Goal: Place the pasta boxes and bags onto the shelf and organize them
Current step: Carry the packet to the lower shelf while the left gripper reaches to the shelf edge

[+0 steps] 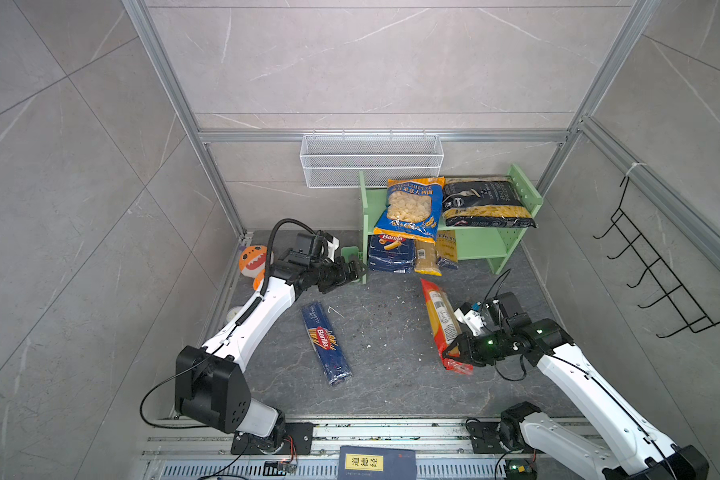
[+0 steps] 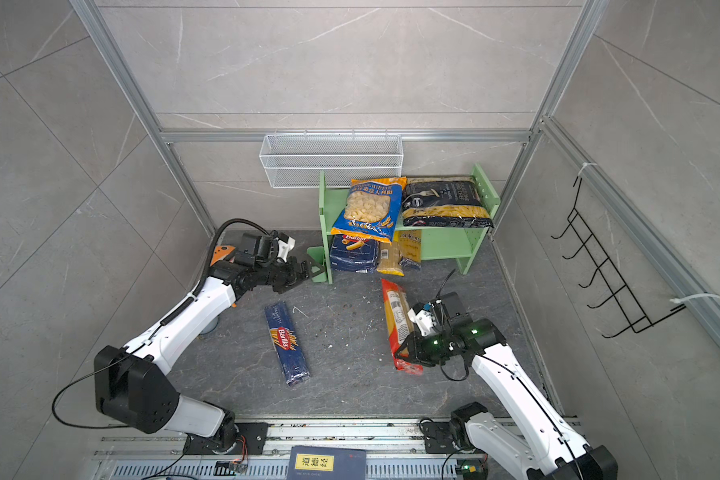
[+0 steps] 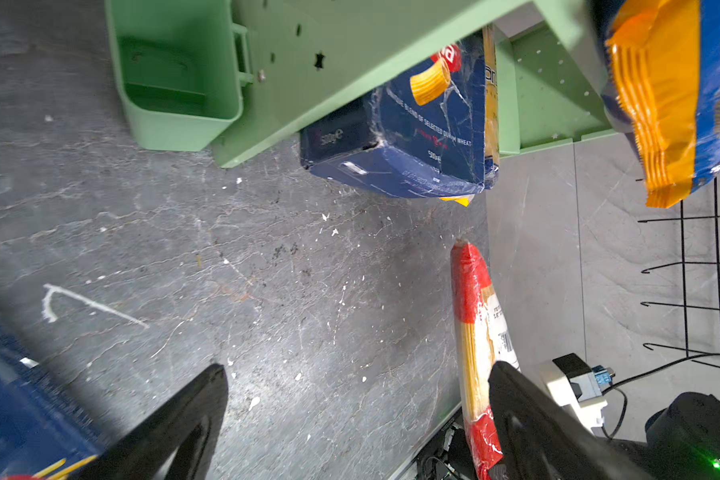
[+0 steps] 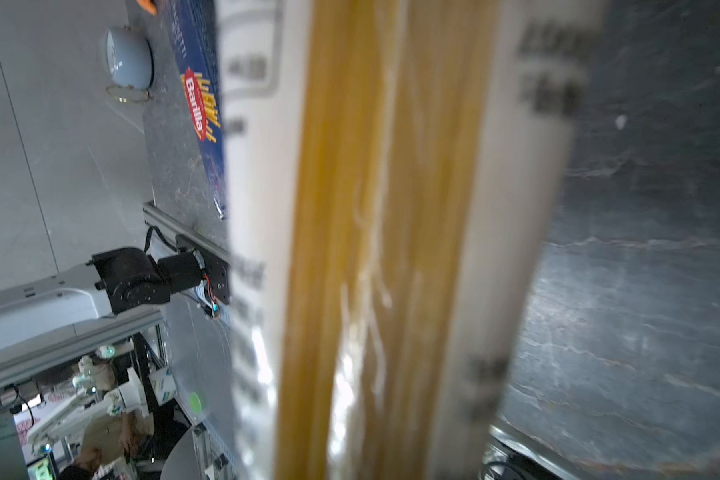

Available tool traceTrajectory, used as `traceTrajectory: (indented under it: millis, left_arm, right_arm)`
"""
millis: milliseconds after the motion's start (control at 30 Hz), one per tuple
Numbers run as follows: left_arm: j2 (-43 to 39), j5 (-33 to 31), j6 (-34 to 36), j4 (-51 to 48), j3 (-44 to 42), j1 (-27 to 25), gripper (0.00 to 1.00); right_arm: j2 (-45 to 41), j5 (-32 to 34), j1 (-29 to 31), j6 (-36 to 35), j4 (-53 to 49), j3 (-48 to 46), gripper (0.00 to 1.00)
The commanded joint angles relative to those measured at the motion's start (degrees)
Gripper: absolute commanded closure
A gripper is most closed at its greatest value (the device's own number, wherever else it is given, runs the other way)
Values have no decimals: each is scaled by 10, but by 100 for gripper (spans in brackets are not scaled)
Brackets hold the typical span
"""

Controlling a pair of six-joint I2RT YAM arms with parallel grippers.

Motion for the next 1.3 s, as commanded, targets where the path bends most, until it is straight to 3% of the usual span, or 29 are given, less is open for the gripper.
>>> traceTrajectory:
  millis: [0, 533, 667, 1000, 1267]
  left_arm:
    - [22, 24, -10, 54, 33, -16, 0]
    - [91, 50, -18, 93, 103, -23, 0]
    - [107, 53, -18, 96, 125, -23, 0]
    - [134, 54, 11, 51, 189, -17, 0]
    - [144, 52, 24, 18, 221, -8, 0]
  right_arm:
    - [-11, -9, -26, -48, 37, 52, 90]
    - [119, -26, -159, -109, 90, 150, 90]
    - [160, -23, -175, -100, 142, 170, 90]
    - [252, -99, -220, -53, 282, 185, 88]
    - [304, -140, -242, -45, 335, 209, 88]
